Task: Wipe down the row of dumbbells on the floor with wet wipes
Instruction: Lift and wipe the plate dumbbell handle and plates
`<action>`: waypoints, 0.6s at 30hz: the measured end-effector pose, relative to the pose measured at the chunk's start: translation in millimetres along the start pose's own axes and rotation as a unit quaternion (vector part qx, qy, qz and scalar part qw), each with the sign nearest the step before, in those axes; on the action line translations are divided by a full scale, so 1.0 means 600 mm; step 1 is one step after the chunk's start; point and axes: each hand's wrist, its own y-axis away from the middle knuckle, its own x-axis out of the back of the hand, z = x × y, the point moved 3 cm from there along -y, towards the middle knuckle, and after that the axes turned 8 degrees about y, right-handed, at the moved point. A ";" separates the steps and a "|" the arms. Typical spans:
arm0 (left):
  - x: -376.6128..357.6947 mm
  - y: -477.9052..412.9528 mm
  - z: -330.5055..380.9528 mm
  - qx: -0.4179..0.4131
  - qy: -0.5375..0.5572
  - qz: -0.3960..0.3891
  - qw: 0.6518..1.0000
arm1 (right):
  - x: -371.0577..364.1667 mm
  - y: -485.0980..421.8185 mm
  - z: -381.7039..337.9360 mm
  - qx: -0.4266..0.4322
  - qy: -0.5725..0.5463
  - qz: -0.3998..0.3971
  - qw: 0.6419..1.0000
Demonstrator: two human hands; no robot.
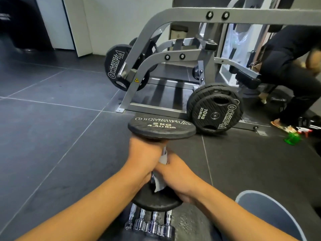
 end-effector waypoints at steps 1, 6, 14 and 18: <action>-0.001 -0.005 0.006 0.007 -0.001 0.011 1.000 | -0.002 -0.005 -0.005 0.004 0.002 0.006 1.000; -0.017 -0.017 -0.010 0.034 0.022 -0.024 0.999 | 0.024 -0.023 0.008 -0.013 0.042 0.032 0.999; -0.030 -0.025 -0.045 0.070 0.069 -0.075 0.992 | 0.049 -0.022 0.042 -0.041 0.039 -0.007 0.998; -0.024 -0.034 -0.046 0.097 0.090 -0.072 0.989 | 0.042 -0.033 0.044 -0.038 0.070 -0.021 0.997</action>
